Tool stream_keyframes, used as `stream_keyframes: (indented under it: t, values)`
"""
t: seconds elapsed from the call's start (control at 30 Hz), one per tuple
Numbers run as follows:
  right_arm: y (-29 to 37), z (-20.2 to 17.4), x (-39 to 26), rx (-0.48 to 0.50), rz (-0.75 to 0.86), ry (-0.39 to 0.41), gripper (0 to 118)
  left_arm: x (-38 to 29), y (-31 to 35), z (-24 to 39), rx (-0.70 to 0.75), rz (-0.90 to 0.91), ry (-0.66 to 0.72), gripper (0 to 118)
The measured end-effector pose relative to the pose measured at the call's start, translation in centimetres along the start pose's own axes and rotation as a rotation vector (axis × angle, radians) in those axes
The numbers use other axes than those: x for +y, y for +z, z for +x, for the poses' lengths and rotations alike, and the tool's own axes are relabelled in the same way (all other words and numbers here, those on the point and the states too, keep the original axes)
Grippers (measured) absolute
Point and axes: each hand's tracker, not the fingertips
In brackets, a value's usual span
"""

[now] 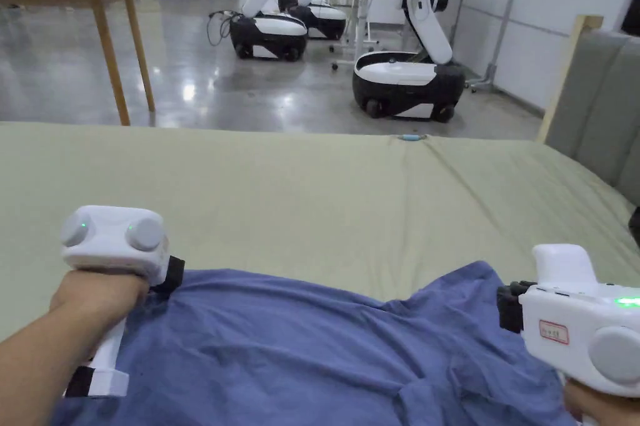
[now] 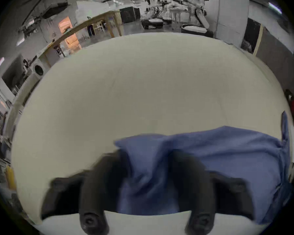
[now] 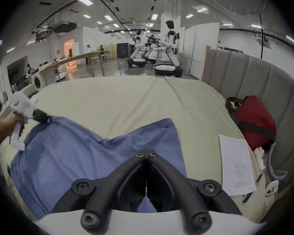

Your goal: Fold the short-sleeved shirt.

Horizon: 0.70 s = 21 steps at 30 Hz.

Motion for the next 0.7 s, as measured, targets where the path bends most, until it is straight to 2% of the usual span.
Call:
stream_keyframes:
  t: [0.03, 0.07, 0.13, 0.17, 0.2, 0.37, 0.4, 0.5, 0.57, 0.6, 0.63, 0.7]
  values:
    - [-0.6, 0.2, 0.7, -0.006, -0.005, -0.008, 4, -0.4, 0.2, 0.1, -0.032, 0.002, 0.023, 16]
    - [-1.6, 0.3, 1.4, -0.010, -0.015, -0.006, 16, -1.0, 0.6, 0.5, -0.026, 0.009, 0.029, 11]
    - [-3.2, 0.9, 2.9, -0.030, -0.034, -0.012, 77, -0.8, 0.5, 1.7, 0.003, 0.007, -0.040, 8]
    - [-4.1, 1.2, 3.8, -0.038, -0.045, -0.023, 99, -1.0, 0.7, 2.2, 0.028, 0.004, -0.098, 8]
    - [-5.3, 1.9, 4.7, -0.027, -0.075, -0.036, 111, -0.4, 0.5, 2.2, 0.044, 0.027, -0.143, 8]
    - [-11.9, 3.8, 6.9, -0.019, -0.269, 0.008, 112, 0.8, -0.1, 0.8, -0.013, 0.009, -0.103, 8]
    - [-12.9, 3.9, 6.6, -0.041, -0.277, -0.022, 112, 0.9, -0.3, 0.7, -0.020, 0.007, -0.098, 8]
    - [-15.3, 4.0, 4.9, 0.015, -0.364, -0.120, 112, 0.8, -0.7, 0.7, -0.024, 0.006, -0.124, 8]
    - [-16.3, 3.8, 3.7, 0.001, -0.382, -0.106, 111, 1.1, -0.8, 0.6, -0.030, 0.003, -0.128, 8]
    - [-16.5, 3.4, 3.1, 0.011, -0.385, -0.082, 107, 1.2, -0.8, 0.5, -0.033, 0.004, -0.131, 8]
    - [-16.5, 3.0, 2.7, 0.020, -0.387, -0.055, 97, 1.2, -0.9, 0.4, -0.036, 0.003, -0.132, 8]
    - [-16.0, 2.3, 2.4, -0.016, -0.357, 0.023, 84, 1.3, -1.0, 0.3, -0.041, 0.003, -0.132, 8]
